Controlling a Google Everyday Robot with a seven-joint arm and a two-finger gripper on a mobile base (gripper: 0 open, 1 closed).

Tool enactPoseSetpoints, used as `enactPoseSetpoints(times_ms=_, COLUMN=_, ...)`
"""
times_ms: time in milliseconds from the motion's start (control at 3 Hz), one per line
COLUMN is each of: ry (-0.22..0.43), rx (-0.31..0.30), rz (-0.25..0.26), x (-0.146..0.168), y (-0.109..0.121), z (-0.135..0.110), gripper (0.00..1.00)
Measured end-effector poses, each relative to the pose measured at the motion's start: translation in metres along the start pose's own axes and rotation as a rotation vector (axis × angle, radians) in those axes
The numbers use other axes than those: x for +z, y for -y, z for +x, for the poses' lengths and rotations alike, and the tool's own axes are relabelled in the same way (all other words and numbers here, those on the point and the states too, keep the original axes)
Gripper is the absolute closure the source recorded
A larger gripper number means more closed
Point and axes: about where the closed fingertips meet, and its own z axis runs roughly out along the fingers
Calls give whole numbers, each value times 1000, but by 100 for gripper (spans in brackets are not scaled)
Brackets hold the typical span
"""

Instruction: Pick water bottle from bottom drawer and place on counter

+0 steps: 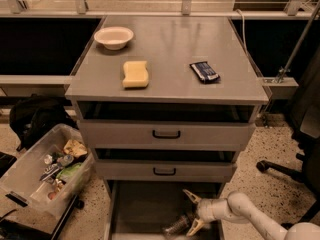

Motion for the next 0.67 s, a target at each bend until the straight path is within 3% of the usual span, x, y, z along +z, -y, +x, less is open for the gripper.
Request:
enactPoseSetpoints(times_ms=333, ry=0, rx=0, rz=0, x=0, y=0, z=0, gripper=0)
enactPoseSetpoints(times_ms=667, ry=-47, rx=18, rz=-9, x=26, y=-20, z=23, gripper=0)
